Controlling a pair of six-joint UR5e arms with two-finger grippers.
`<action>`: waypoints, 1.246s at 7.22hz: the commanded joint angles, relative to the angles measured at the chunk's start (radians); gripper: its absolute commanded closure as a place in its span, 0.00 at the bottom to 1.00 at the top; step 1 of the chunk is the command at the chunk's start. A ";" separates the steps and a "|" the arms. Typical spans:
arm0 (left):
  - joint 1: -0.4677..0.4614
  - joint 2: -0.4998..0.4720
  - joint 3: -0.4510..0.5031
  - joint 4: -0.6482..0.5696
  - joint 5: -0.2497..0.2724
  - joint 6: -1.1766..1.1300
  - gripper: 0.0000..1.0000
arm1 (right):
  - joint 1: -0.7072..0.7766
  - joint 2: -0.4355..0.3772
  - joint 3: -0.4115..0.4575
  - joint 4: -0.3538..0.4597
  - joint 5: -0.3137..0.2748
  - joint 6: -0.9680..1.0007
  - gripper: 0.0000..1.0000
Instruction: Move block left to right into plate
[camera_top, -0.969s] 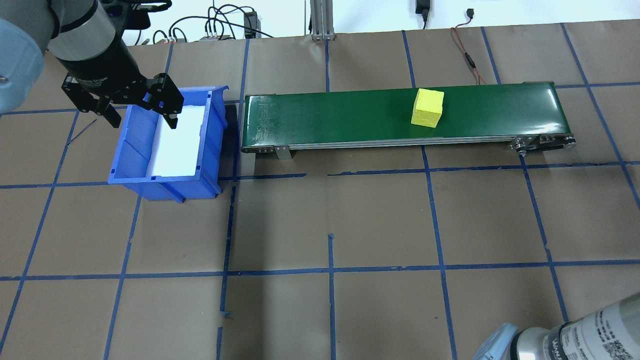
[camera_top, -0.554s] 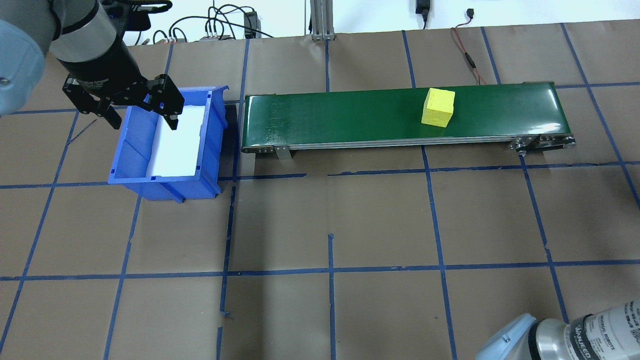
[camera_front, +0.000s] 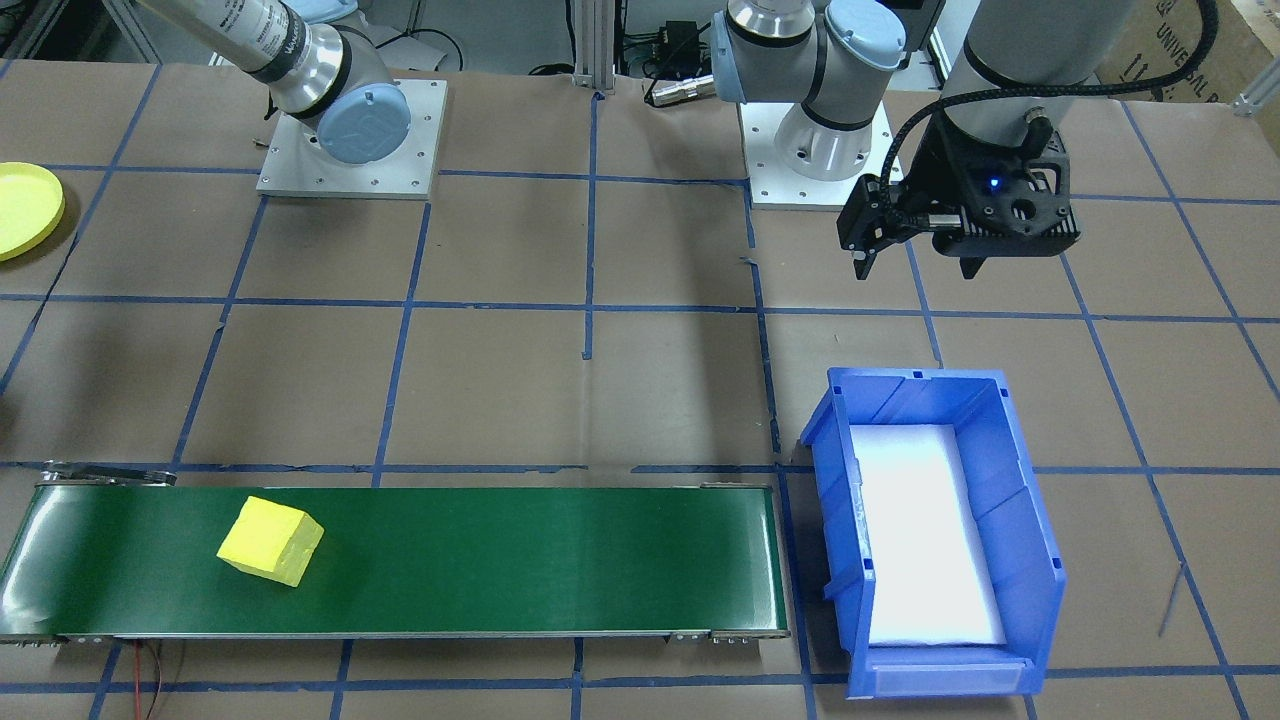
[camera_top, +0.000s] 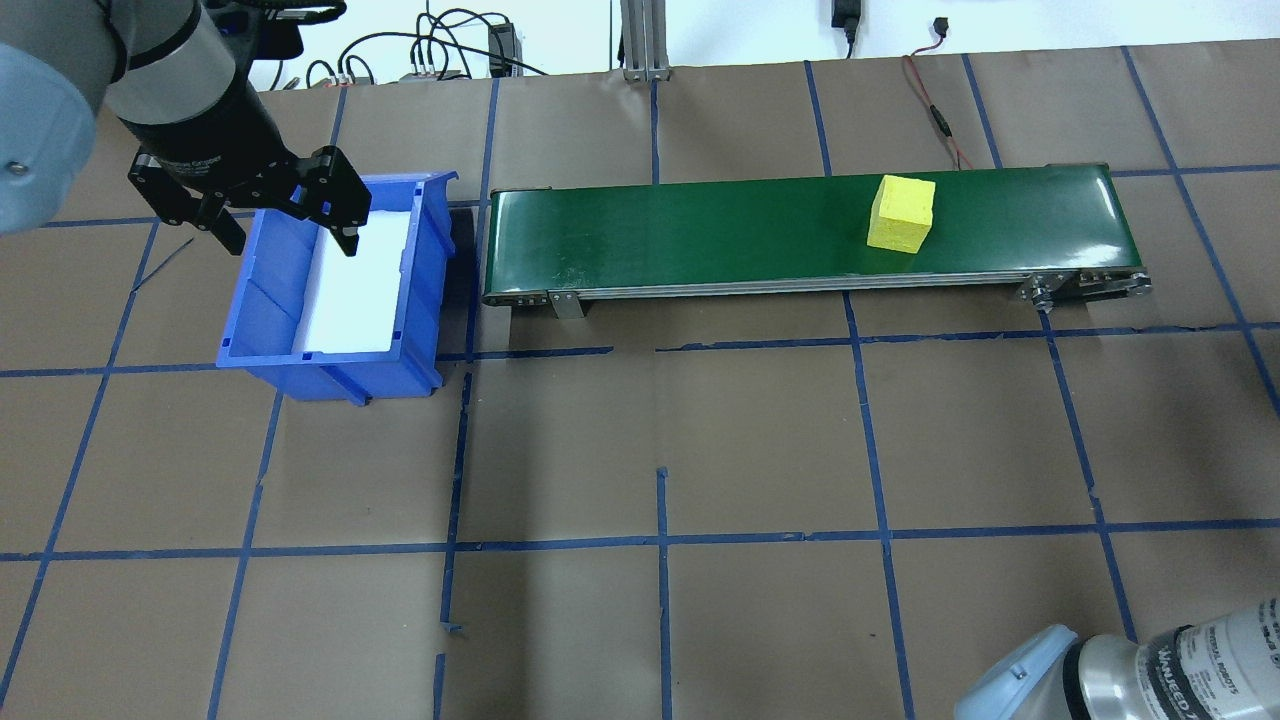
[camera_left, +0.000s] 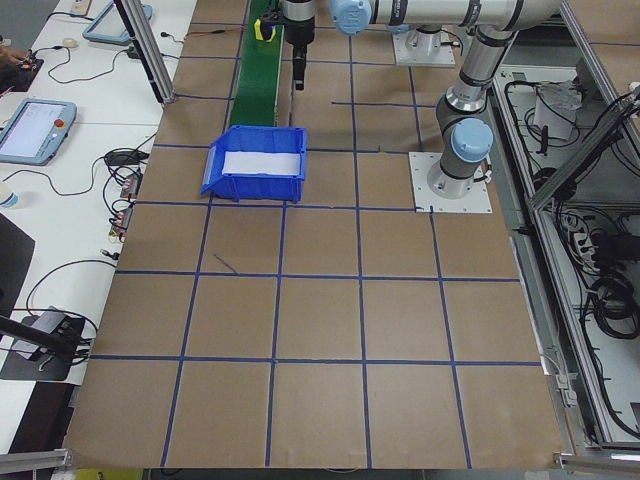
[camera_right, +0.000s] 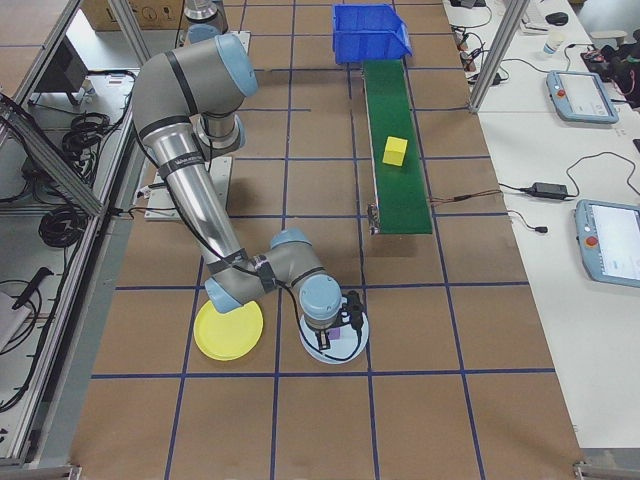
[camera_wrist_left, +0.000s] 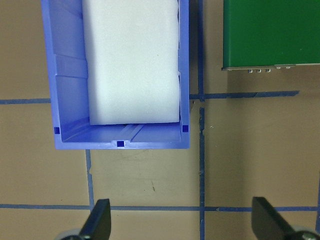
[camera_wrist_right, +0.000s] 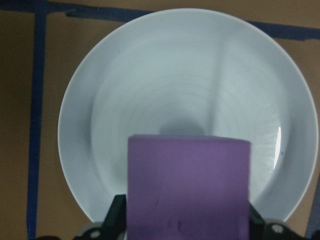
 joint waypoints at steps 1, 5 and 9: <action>0.003 0.001 -0.004 0.000 0.003 -0.005 0.00 | 0.000 -0.035 -0.008 0.002 0.006 0.040 0.01; -0.003 0.001 -0.010 0.052 -0.001 -0.025 0.00 | 0.189 -0.159 -0.017 0.075 0.007 0.250 0.01; -0.003 0.002 -0.019 0.067 0.000 -0.023 0.00 | 0.524 -0.156 -0.043 0.123 0.084 0.734 0.00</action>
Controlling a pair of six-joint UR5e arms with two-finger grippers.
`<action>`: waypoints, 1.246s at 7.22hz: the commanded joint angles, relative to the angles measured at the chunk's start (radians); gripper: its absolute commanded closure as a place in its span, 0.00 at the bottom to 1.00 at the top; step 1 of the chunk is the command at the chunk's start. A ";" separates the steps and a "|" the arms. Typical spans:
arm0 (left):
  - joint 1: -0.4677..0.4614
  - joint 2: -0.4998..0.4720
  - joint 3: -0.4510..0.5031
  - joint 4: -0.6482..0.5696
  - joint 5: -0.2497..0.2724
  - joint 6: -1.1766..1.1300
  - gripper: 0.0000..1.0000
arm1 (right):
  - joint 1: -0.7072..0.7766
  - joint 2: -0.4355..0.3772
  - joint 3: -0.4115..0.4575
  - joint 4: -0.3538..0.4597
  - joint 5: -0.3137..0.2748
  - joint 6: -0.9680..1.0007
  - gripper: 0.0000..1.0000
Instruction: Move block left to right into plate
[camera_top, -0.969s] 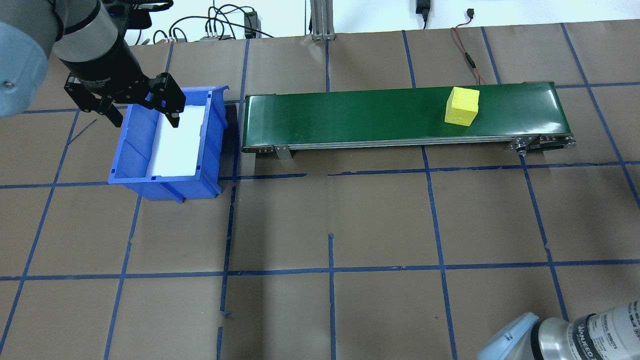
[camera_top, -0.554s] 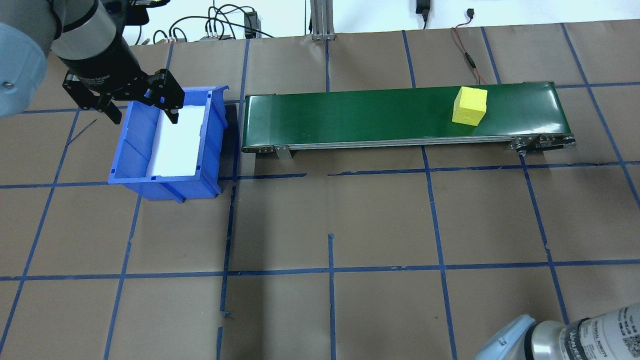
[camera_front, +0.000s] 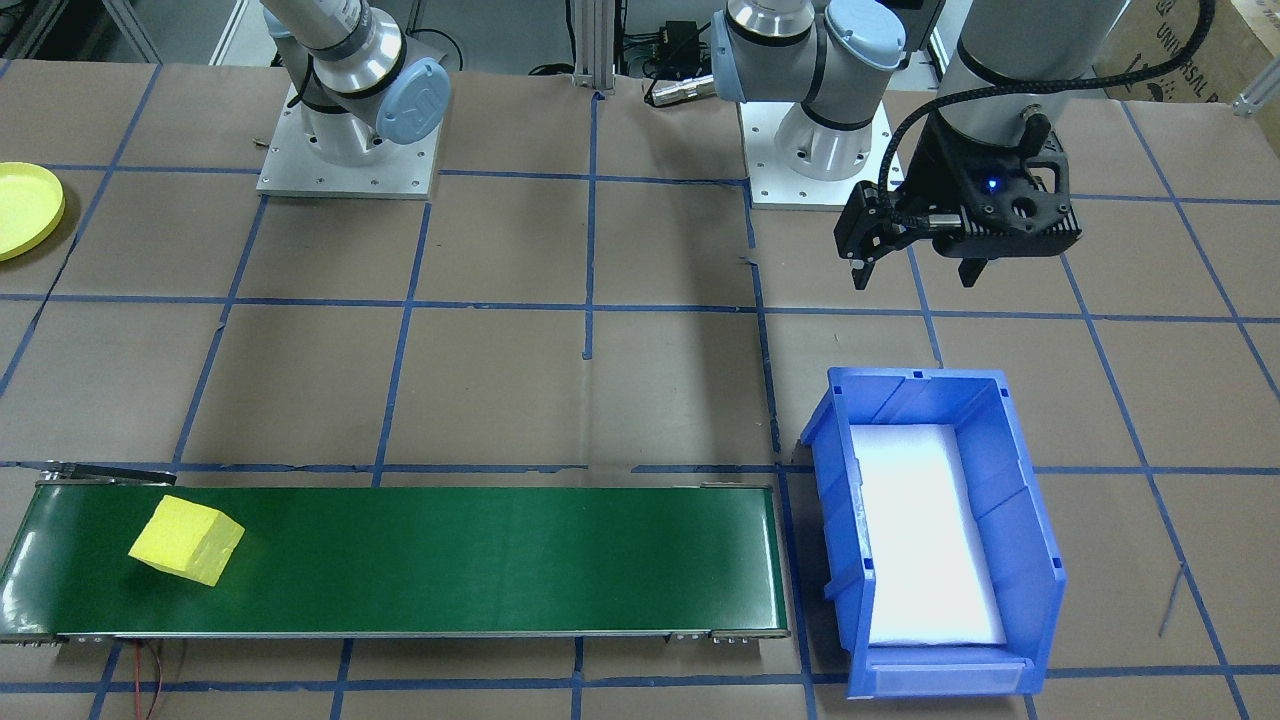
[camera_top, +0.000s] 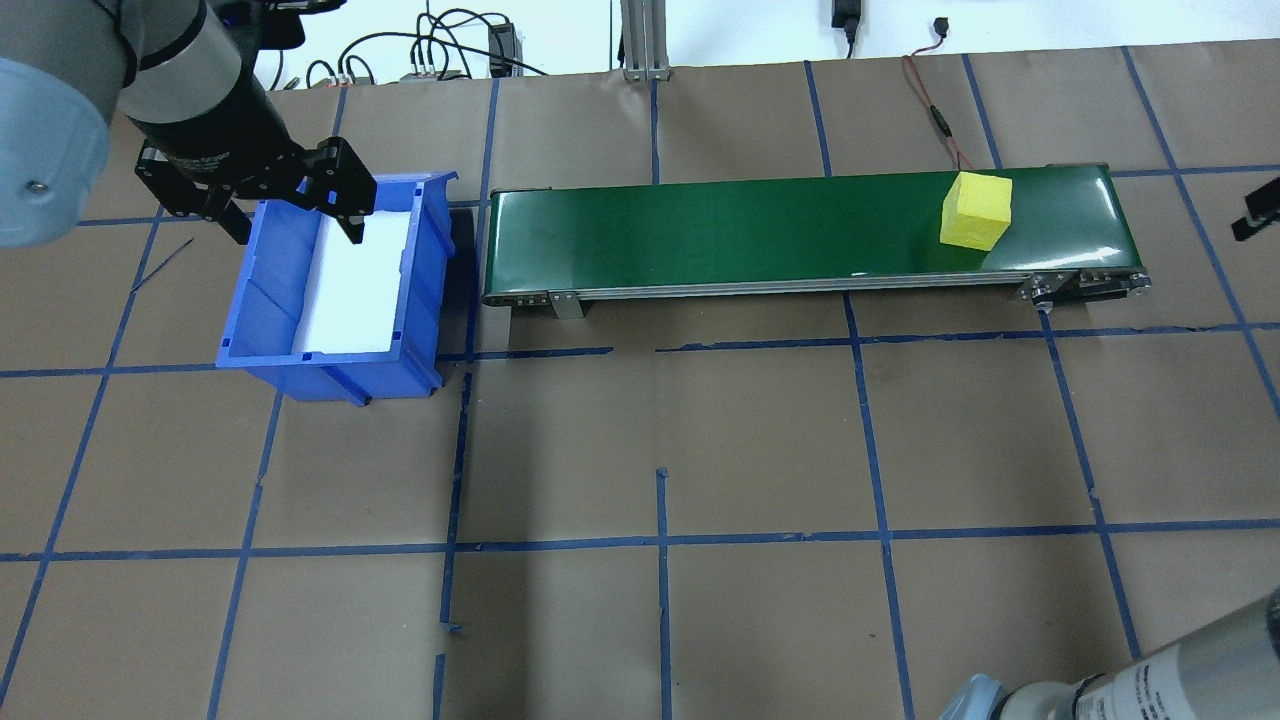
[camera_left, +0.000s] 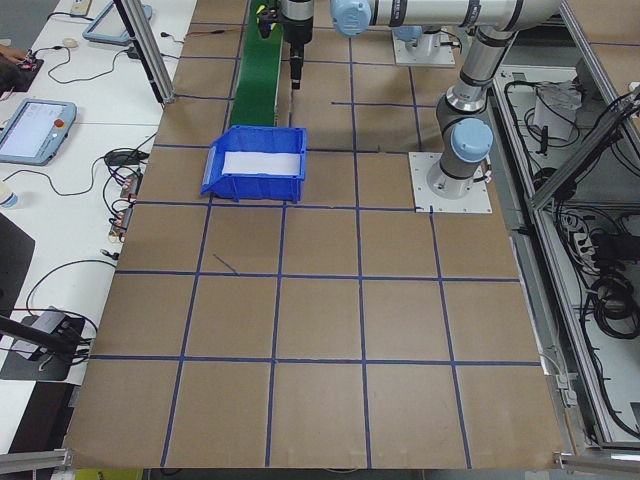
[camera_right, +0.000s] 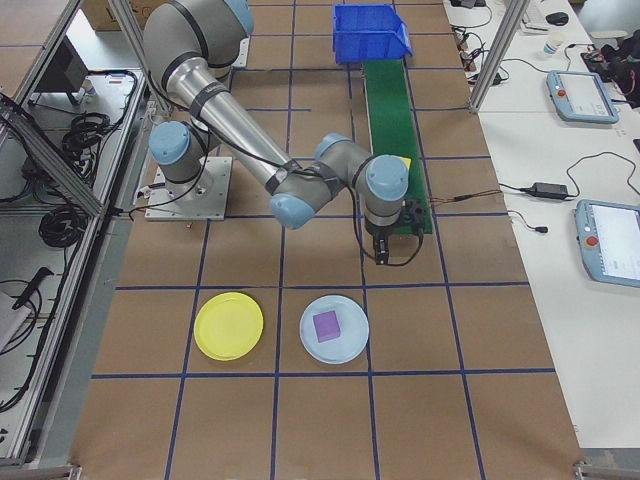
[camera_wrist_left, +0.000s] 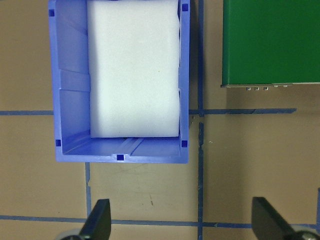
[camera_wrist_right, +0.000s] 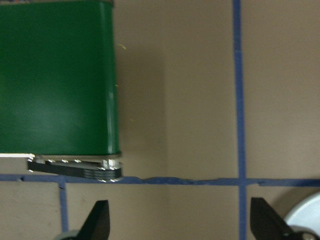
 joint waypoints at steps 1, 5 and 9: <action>0.010 -0.002 -0.003 0.030 -0.001 0.011 0.00 | 0.162 0.001 -0.003 -0.001 0.026 0.216 0.00; 0.010 -0.004 -0.003 0.032 -0.001 0.017 0.00 | 0.238 0.048 -0.012 -0.062 0.089 0.369 0.00; 0.010 -0.004 -0.004 0.046 -0.047 0.022 0.00 | 0.238 0.110 -0.010 -0.072 0.092 0.380 0.00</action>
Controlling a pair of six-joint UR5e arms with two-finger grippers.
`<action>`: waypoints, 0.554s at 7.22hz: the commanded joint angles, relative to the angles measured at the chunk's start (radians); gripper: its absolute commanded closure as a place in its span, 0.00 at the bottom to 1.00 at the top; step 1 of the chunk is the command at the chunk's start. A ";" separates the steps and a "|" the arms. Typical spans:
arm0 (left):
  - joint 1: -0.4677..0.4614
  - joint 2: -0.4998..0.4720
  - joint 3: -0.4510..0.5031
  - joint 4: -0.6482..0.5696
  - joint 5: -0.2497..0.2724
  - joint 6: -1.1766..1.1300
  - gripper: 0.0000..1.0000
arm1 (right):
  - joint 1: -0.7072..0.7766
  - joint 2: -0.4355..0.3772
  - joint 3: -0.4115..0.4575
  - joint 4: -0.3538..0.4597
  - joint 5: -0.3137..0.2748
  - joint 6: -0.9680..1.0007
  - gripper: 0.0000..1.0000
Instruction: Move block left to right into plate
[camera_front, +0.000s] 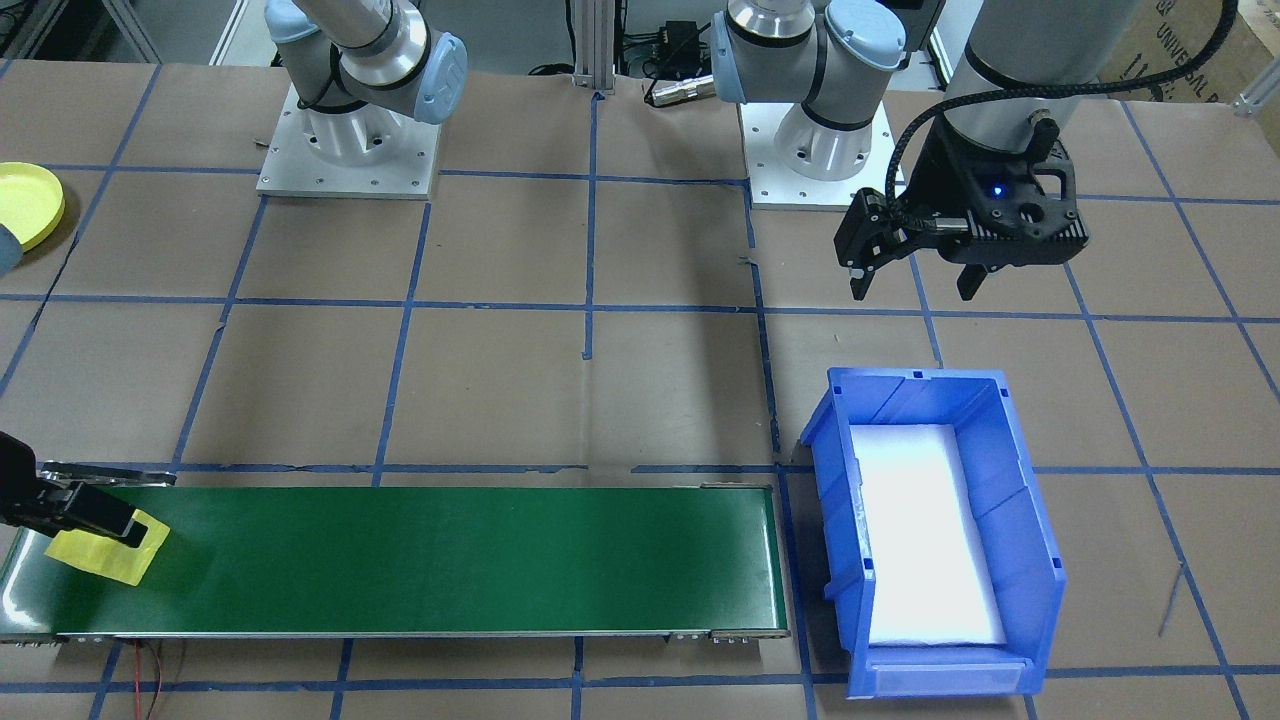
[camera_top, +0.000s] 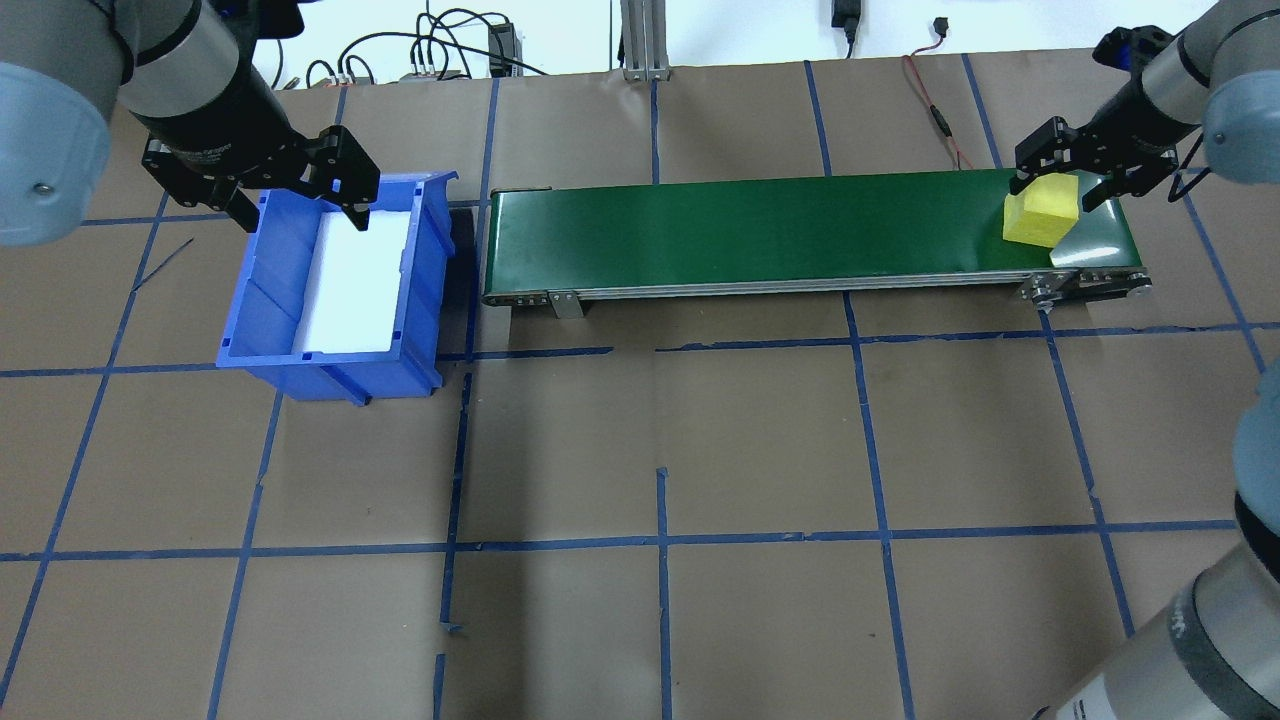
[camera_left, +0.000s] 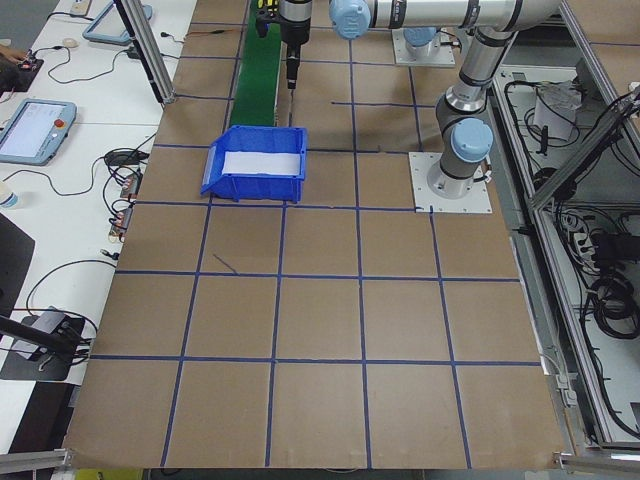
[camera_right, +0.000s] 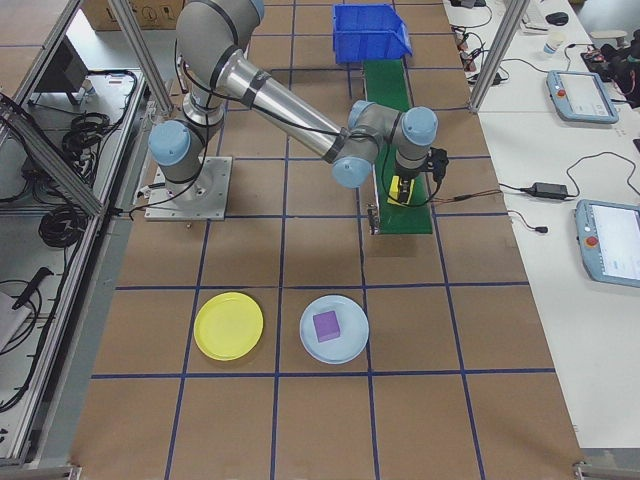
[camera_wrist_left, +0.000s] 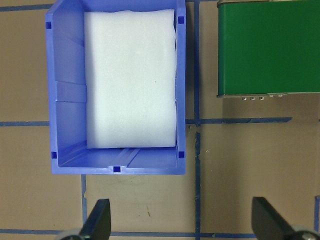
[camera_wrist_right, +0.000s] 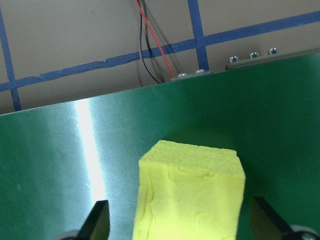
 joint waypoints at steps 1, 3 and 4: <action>0.000 0.000 0.000 0.002 -0.007 0.003 0.00 | 0.000 0.016 0.006 -0.005 0.001 -0.002 0.00; 0.000 0.000 0.000 0.002 -0.007 0.003 0.00 | 0.000 0.019 0.006 -0.005 0.001 -0.002 0.00; 0.000 0.000 0.000 0.002 -0.007 0.003 0.00 | 0.000 0.021 0.006 -0.022 0.001 -0.003 0.04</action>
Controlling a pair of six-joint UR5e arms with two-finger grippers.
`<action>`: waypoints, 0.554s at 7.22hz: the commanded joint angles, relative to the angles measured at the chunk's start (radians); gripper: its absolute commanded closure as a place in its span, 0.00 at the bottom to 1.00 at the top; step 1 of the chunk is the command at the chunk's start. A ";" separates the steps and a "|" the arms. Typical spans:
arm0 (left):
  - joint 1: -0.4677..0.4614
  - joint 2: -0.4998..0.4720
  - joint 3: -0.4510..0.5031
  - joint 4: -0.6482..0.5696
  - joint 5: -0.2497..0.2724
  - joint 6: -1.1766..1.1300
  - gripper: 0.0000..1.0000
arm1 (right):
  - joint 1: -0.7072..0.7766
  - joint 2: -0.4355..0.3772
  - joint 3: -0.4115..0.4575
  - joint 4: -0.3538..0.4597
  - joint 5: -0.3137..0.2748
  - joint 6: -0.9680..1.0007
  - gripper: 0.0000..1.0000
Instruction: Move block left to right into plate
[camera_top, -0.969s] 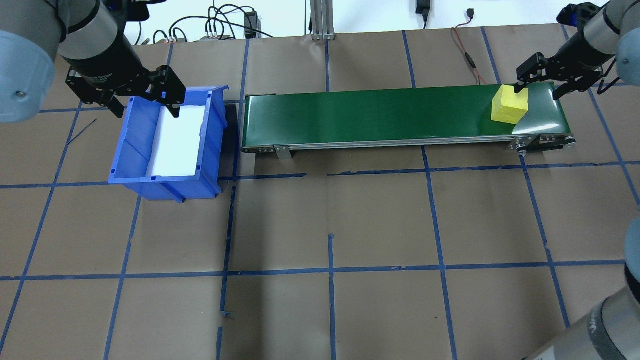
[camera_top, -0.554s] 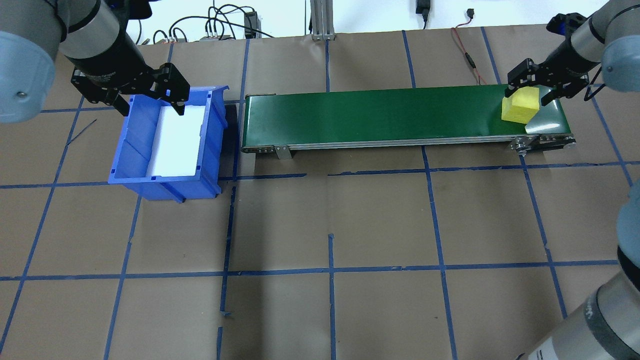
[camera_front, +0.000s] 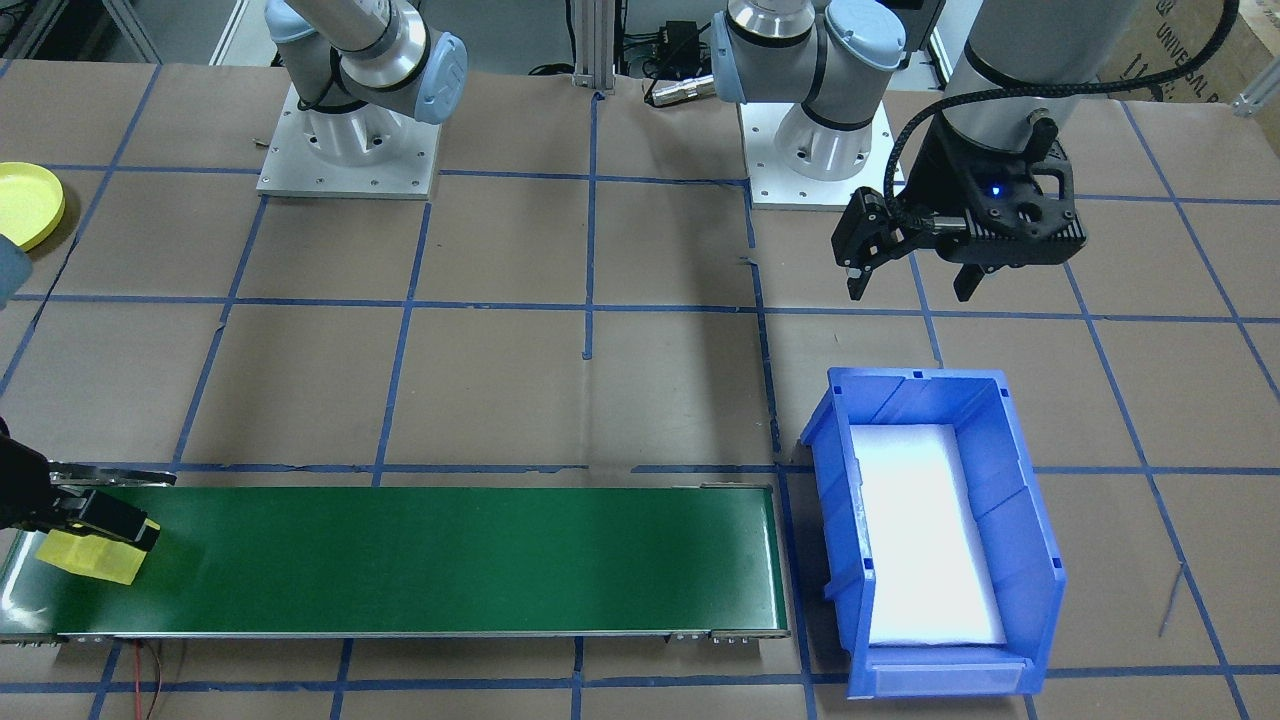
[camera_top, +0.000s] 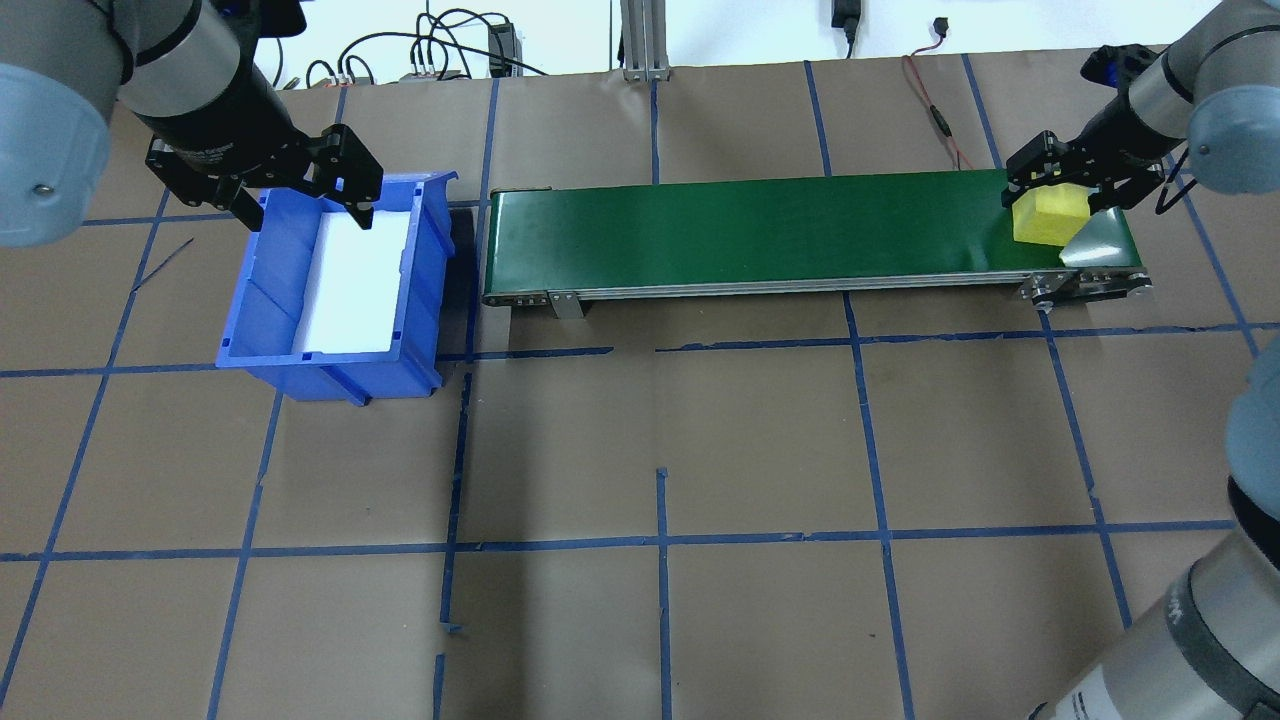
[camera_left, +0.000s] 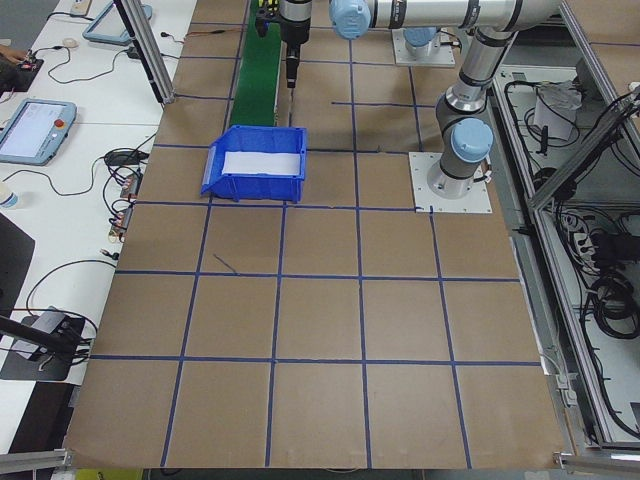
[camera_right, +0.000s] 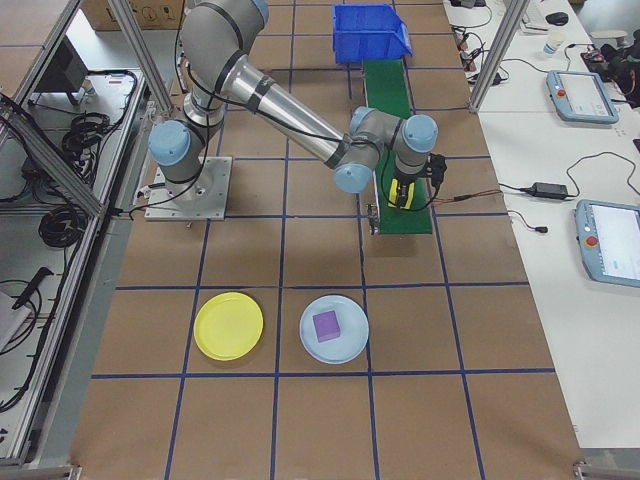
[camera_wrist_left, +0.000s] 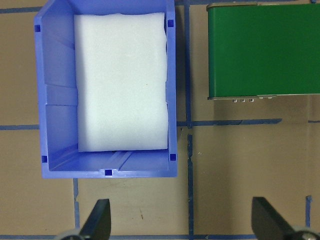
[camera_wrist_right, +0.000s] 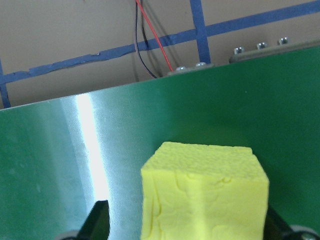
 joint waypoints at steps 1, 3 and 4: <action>0.000 0.000 0.000 0.000 0.001 0.000 0.00 | -0.001 0.002 0.003 -0.024 -0.002 -0.007 0.21; 0.000 0.000 0.000 0.000 0.001 0.000 0.00 | -0.002 0.000 0.003 -0.022 -0.011 -0.020 0.49; -0.003 0.000 -0.002 0.000 0.001 0.000 0.00 | -0.002 -0.001 0.003 -0.022 -0.015 -0.026 0.55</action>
